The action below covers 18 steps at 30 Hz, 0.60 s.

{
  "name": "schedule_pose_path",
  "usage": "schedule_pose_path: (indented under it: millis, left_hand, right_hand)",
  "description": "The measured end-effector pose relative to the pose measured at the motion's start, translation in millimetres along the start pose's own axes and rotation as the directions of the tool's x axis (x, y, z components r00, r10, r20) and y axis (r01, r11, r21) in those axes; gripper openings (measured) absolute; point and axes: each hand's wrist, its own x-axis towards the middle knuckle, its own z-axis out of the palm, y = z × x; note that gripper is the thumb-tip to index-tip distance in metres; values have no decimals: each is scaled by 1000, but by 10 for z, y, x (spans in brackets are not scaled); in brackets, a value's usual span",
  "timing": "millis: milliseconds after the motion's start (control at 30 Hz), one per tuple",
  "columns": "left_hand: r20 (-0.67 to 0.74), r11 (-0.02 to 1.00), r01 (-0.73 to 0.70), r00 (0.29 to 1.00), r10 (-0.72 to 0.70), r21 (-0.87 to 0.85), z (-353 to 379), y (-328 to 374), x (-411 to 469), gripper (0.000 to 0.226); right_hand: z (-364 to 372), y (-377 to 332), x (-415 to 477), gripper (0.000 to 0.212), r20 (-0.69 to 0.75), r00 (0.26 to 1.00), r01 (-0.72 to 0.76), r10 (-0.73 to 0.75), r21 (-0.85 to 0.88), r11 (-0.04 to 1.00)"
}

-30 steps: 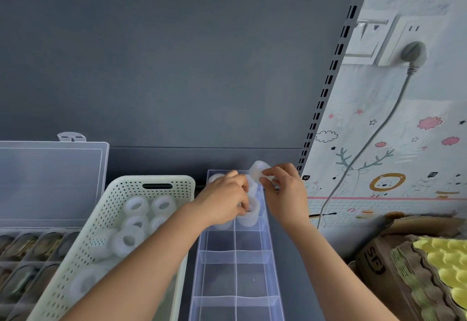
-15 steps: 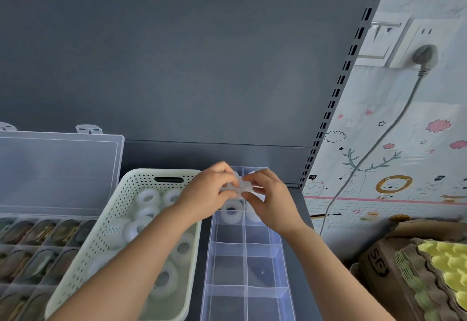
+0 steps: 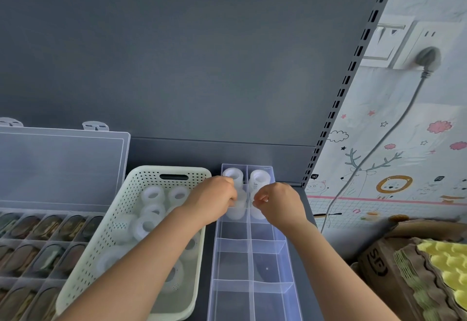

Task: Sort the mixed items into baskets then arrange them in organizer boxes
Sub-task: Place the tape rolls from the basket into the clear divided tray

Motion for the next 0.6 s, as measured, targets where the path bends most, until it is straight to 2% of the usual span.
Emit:
schedule_pose_path:
  millis: [100,167,367,467,600]
  left_hand:
    - [25,999,-39,999,39,-3,-4,-3,18,21]
    - [8,998,-63,998,63,7,-11,-9,28,18]
    - [6,976,-131,991,132,174,-45,29,32,22]
    - [2,983,-128,992,128,132,-92,47,5,23]
    - [-127,997,-77,989,77,7,-301,-60,-138,24]
  right_hand:
    - [-5,-12,-3,19,9,1000,-8,8,-1,1000]
    - [0,-15,-3,19,14,1000,-9,9,-6,1000]
    - [9,-9,11,19,21,1000,-9,9,2,1000]
    - [9,-18,11,18,16,1000,-6,6,-23,1000]
    - [-14,-152,-8,16,-88,990,111,-113,-32,993]
